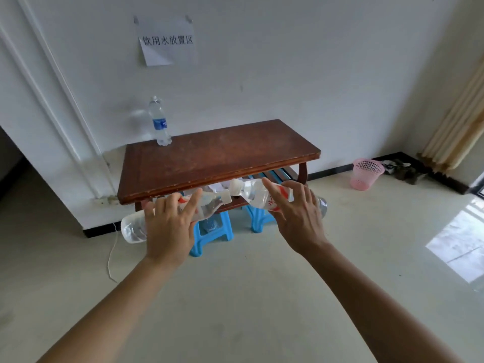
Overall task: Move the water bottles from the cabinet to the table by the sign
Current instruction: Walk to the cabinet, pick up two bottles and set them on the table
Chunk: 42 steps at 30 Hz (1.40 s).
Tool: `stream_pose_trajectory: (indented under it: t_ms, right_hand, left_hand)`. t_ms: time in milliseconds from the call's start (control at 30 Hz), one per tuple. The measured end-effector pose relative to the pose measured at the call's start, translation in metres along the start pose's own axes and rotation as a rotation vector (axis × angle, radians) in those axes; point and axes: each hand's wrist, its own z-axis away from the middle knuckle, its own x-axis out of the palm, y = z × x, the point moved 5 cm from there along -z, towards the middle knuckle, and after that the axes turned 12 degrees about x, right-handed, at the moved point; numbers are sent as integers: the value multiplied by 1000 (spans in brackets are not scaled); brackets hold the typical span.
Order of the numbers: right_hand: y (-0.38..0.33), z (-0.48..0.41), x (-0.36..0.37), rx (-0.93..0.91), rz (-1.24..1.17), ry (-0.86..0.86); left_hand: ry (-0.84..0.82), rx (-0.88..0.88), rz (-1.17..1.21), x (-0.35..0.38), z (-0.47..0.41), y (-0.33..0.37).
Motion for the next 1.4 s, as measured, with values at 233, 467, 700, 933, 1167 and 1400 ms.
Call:
stream_pose_trajectory:
  t_ms: [233,467,700,933,1167,1400]
  right_hand:
    - [40,-109,115,24,-6,-22]
    - [74,-276,238,10,-77,-70]
    - [42,-419,318,-51,-226,-108]
    - [4,-479,450,-81,-211,-329]
    - [-30,-564,538,-68,-202,-350]
    - [-33,-614,616,248,-396,-485]
  left_hand:
    - [-71,14,12,128,-91,-50]
    - [-118,-25,-32,235,-222,-125]
    - [-80,-185,-114,280,-297,-219]
    - [-151,-322,-4,387,-313,-318]
    - [-41,-461,284,462,-362,-429]
    - [-21,-610,445,536,-394,-489]
